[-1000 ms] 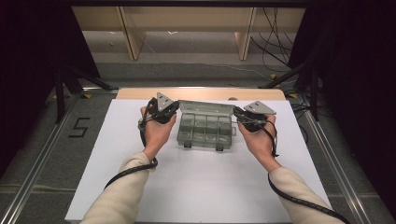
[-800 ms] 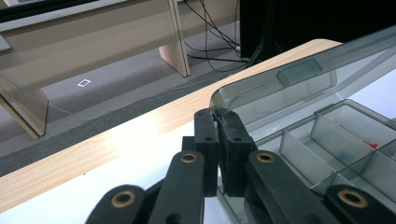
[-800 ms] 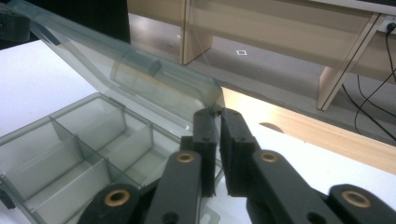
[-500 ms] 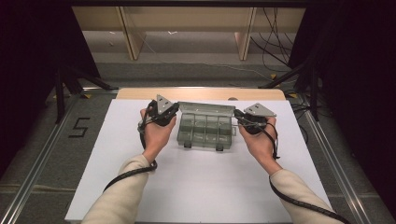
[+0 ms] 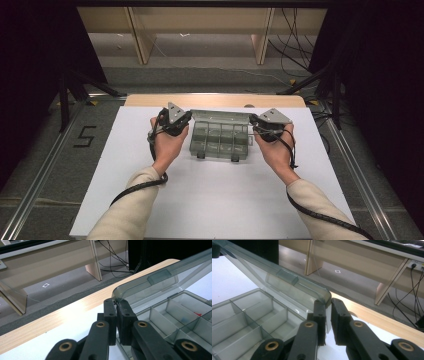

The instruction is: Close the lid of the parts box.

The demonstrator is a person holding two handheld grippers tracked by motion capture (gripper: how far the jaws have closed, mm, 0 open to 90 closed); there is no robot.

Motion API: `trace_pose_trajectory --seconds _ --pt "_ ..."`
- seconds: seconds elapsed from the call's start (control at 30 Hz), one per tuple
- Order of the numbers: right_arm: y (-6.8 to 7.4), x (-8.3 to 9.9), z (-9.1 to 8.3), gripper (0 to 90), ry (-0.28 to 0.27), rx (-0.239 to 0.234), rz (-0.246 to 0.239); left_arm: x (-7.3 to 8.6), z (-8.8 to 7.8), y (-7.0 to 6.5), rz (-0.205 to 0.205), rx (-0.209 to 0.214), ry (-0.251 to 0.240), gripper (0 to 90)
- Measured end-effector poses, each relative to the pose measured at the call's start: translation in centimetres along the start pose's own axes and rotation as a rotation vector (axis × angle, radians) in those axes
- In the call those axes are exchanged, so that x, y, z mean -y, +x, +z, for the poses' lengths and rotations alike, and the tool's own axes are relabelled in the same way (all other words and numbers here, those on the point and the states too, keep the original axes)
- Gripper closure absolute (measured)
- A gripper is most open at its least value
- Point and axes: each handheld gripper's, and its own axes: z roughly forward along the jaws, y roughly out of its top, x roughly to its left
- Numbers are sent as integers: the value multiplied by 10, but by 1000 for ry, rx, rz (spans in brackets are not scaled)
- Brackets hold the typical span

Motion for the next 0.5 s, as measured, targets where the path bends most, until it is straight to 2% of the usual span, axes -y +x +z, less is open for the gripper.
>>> trace_pose_trajectory --seconds 0.2,0.27,0.3,0.33,0.5 --pt "0 2 -1 838 -1 -3 -3 4 -4 -3 12 -6 -1 862" --pt "-1 2 -1 839 6 -6 -5 5 -5 -4 5 2 -5 861" --pt "-1 2 0 840 8 -6 -2 4 -5 -4 24 2 -11 861" --pt "-1 2 1 841 1 2 -5 4 -6 -5 18 -8 -3 861" --pt "0 1 1 840 0 -3 0 5 -5 -3 9 1 -3 863"
